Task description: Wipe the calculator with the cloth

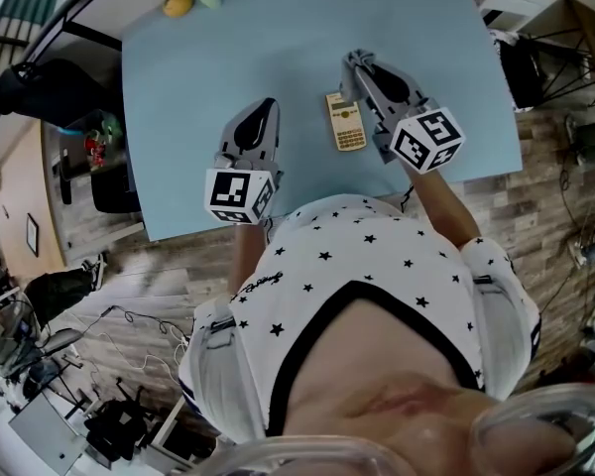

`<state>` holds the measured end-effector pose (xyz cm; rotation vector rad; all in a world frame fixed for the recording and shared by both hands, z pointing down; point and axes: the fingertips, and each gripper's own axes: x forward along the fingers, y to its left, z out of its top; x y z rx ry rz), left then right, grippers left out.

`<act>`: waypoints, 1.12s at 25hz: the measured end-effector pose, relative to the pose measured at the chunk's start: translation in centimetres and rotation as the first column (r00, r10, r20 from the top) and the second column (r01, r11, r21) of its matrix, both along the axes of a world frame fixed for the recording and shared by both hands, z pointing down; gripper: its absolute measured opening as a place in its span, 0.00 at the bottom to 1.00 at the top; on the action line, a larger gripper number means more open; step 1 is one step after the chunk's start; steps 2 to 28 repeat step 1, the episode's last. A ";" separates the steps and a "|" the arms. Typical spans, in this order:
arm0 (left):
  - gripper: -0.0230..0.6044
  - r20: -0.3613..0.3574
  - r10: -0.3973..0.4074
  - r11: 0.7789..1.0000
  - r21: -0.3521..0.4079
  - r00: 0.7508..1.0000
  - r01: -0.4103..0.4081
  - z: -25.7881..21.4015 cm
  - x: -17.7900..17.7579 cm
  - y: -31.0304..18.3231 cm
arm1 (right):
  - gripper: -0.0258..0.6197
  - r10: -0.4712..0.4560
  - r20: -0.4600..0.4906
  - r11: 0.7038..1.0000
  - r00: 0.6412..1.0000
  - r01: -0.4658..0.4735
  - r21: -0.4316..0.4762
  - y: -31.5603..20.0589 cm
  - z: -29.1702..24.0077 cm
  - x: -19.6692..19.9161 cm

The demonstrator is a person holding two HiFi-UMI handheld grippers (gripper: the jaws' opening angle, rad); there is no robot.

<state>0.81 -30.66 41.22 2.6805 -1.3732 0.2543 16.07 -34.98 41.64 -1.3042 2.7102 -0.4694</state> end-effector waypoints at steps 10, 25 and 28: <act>0.09 0.000 -0.001 1.000 0.000 1.000 0.001 0.0 -0.1 0.0 | 0.10 -0.003 0.002 1.000 1.000 0.003 0.000 0.0 0.0 -0.1; 0.09 0.000 -0.001 1.000 0.000 1.000 0.001 0.0 -0.1 0.0 | 0.10 -0.003 0.002 1.000 1.000 0.003 0.000 0.0 0.0 -0.1; 0.09 0.000 -0.001 1.000 0.000 1.000 0.001 0.0 -0.1 0.0 | 0.10 -0.003 0.002 1.000 1.000 0.003 0.000 0.0 0.0 -0.1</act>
